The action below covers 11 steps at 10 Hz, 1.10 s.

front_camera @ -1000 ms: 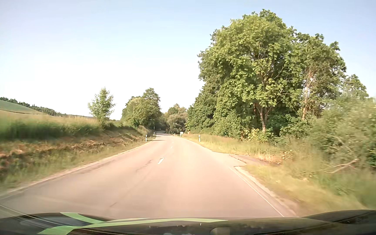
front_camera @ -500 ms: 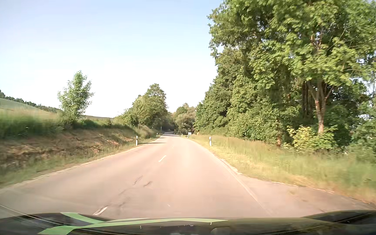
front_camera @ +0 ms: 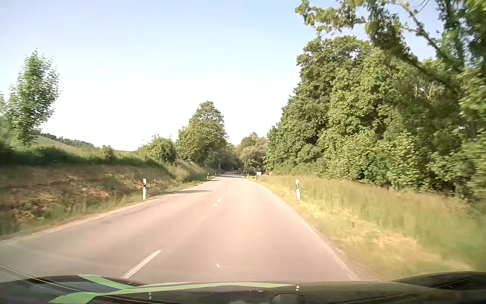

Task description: Follow the waypoints while adhering to traffic rules and regulations

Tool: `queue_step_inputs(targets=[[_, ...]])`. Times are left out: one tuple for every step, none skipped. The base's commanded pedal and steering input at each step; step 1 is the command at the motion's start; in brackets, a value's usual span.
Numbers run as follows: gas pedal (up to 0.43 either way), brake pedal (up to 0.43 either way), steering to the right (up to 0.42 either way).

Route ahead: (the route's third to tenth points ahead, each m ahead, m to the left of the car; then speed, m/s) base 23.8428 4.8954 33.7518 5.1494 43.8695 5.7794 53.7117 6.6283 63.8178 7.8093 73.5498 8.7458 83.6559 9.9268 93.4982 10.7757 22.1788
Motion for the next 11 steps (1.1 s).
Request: queue_step_inputs(targets=[[0.177, 0.0, -0.023], [0.177, 0.0, -0.022], [0.189, 0.0, -0.019], [0.189, 0.0, -0.017], [0.197, 0.0, -0.015], [0.197, 0.0, -0.015], [0.197, 0.0, -0.015], [0.197, 0.0, -0.015], [0.197, 0.0, -0.014], [0.197, 0.0, -0.013], [0.22, 0.0, -0.011]])
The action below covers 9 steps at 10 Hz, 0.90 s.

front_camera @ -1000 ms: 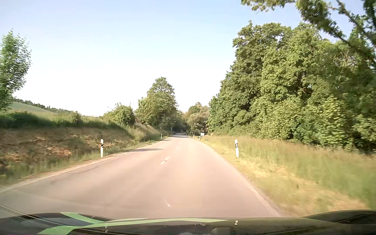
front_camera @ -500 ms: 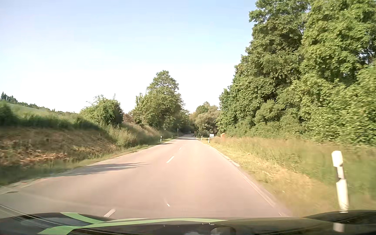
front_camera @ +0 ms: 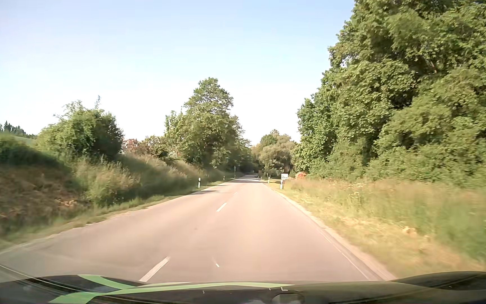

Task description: Follow the waypoints while adhering to traffic rules and regulations

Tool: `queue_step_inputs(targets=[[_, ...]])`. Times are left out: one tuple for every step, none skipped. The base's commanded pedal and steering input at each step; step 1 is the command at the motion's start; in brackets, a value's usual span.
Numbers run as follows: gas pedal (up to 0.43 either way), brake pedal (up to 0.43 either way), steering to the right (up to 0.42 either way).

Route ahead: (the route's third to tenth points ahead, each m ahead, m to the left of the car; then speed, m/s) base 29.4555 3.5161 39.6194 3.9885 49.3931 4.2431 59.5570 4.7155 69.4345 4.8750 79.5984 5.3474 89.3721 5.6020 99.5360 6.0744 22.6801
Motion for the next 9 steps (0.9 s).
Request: queue_step_inputs(targets=[[0.228, 0.0, -0.01], [0.248, 0.0, -0.009], [0.26, 0.0, -0.009], [0.287, 0.0, -0.009], [0.311, 0.0, -0.008], [0.311, 0.0, -0.008], [0.311, 0.0, -0.008], [0.311, 0.0, -0.008], [0.319, 0.0, -0.007]])
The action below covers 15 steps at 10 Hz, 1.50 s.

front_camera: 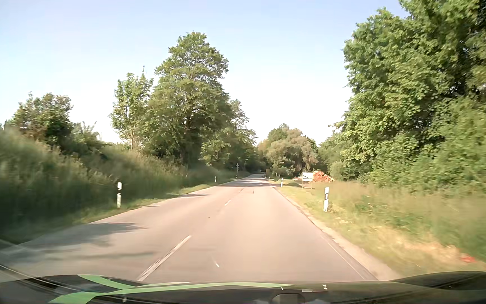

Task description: Follow the waypoints while adhering to traffic rules and regulations

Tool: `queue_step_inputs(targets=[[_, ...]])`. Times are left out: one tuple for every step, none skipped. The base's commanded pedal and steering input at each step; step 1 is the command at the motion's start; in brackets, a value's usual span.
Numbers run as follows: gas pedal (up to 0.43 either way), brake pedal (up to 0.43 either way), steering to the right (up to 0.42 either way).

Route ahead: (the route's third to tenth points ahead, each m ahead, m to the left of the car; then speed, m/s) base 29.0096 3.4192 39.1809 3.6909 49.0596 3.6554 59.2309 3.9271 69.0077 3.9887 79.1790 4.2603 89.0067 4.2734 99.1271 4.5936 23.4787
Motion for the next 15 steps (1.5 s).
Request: queue_step_inputs(targets=[[0.339, 0.0, -0.008], [0.358, 0.0, -0.007], [0.358, 0.0, -0.007], [0.358, 0.0, -0.007], [0.339, 0.0, -0.007], [0.157, 0.0, -0.007], [0.039, 0.0, -0.006], [0.0, 0.0, -0.006], [0.0, 0.0, -0.006], [0.0, 0.0, -0.006], [0.0, 0.0, -0.005], [0.0, 0.0, -0.005], [0.0, 0.0, -0.003], [0.0, 0.0, 0.0], [0.0, 0.0, 0.0]])
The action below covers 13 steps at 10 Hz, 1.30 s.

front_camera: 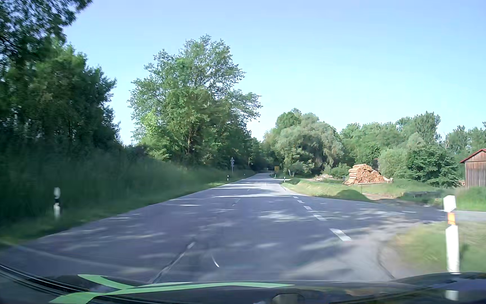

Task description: Follow the waypoints while adhering to traffic rules and regulations

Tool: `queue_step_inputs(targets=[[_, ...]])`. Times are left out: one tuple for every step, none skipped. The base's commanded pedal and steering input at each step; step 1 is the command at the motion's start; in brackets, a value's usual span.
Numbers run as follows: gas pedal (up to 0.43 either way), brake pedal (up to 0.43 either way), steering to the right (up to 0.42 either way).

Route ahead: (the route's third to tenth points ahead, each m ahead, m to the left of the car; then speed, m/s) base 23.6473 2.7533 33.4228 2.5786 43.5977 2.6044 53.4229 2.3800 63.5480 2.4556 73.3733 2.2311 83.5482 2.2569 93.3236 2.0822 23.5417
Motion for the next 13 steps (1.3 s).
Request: queue_step_inputs(targets=[[0.008, 0.0, 0.0], [0.079, 0.0, 0.0], [0.098, 0.0, 0.0], [0.118, 0.0, 0.0], [0.13, 0.0, 0.001], [0.13, 0.0, 0.001], [0.13, 0.0, 0.0], [0.13, 0.0, 0.001], [0.13, 0.0, 0.0], [0.118, 0.0, 0.0], [0.087, 0.0, 0.0], [0.079, 0.0, 0.0], [0.079, 0.0, 0.0]])
